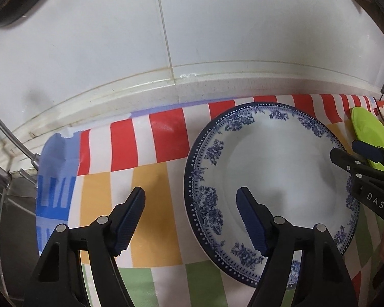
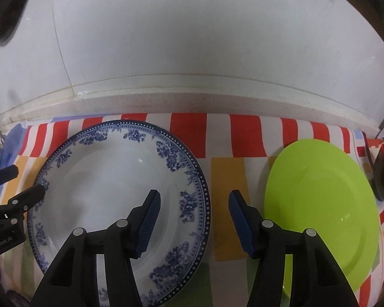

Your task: Organize plates and bowls

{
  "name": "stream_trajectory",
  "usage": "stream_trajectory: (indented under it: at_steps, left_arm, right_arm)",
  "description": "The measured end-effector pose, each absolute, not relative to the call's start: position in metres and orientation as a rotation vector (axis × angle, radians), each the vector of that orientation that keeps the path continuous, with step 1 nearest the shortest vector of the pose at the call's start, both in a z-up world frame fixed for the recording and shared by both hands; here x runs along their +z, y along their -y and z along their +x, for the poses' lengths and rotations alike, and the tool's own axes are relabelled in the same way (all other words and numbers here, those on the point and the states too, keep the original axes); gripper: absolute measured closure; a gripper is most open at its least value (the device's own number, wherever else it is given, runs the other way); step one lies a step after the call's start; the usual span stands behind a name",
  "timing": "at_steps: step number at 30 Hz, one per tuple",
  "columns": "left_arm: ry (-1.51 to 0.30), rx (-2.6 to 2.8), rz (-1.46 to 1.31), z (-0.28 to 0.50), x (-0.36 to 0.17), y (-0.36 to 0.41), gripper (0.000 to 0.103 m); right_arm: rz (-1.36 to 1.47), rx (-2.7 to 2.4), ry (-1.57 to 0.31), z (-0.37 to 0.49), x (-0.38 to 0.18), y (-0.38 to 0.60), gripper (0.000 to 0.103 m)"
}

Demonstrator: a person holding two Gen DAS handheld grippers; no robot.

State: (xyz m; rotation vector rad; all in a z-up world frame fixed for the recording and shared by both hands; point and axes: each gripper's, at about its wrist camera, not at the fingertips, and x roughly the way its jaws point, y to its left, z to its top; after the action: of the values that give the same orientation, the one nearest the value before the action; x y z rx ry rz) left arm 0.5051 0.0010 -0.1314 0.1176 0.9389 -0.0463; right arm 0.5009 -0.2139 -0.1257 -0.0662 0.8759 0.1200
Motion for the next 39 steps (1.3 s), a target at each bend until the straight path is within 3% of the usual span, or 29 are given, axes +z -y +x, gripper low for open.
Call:
stream_trajectory:
  at_steps: [11, 16, 18, 39]
  left_arm:
    - [-0.967, -0.073, 0.11, 0.514, -0.14, 0.001, 0.043]
    - [-0.997, -0.096, 0.087, 0.521, -0.147, 0.002, 0.062]
    - [-1.0, -0.102, 0.075, 0.522, -0.148, 0.002, 0.064]
    - [-0.997, -0.048, 0.068, 0.51, -0.116, 0.001, 0.068]
  right_arm:
    - [-0.05, 0.144, -0.919, 0.512, -0.141, 0.215, 0.059]
    - [-0.057, 0.159, -0.916, 0.513, -0.144, 0.212, 0.064]
    - [-0.064, 0.159, -0.914, 0.516, -0.147, 0.213, 0.065]
    - [-0.039, 0.155, -0.912, 0.499, -0.125, 0.211, 0.069]
